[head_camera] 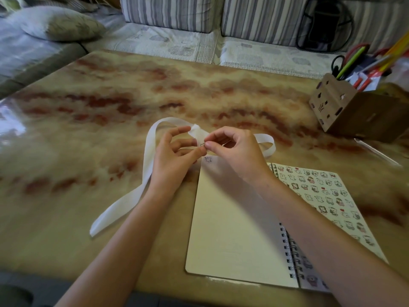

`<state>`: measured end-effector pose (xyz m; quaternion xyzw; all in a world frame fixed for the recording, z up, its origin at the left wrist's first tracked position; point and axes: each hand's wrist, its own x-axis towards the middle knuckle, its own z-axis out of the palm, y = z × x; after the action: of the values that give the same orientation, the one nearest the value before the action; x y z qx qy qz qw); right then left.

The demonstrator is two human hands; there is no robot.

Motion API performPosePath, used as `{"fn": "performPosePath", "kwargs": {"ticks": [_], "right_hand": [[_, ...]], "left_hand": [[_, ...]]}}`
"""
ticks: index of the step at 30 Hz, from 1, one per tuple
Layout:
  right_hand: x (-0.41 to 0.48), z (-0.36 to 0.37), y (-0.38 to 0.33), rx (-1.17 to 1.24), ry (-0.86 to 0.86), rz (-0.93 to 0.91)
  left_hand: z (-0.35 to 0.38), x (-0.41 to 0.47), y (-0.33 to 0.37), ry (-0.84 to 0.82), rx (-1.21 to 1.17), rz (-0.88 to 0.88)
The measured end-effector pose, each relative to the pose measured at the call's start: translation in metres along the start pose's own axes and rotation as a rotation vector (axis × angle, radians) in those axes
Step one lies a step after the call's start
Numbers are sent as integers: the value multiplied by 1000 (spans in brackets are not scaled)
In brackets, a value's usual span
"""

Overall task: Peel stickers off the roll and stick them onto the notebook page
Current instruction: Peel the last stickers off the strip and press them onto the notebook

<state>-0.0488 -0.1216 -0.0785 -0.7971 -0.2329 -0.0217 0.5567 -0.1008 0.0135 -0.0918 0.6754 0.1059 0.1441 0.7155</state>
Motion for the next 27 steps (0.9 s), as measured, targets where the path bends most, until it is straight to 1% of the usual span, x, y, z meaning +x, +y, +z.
{"fn": "performPosePath", "kwargs": {"ticks": [5,8,15,18,22,27], "right_hand": [[1,-1,1,8,3,22],[0,-2,2,4,-22,26],[-3,-1,6,36,-34,10],[-2,0,7,30,-38,5],[-2,-2,6,34,-43,5],[-2,-4,5,26,-52,7]], "left_hand": [[3,-1,2,-15,0,6],[2,0,2,27,-21,-15],[-1,1,-2,75,39,-19],[-1,1,-3,66,39,-27],[0,2,-1,42,-25,-61],[0,0,1,34,-15,-50]]}}
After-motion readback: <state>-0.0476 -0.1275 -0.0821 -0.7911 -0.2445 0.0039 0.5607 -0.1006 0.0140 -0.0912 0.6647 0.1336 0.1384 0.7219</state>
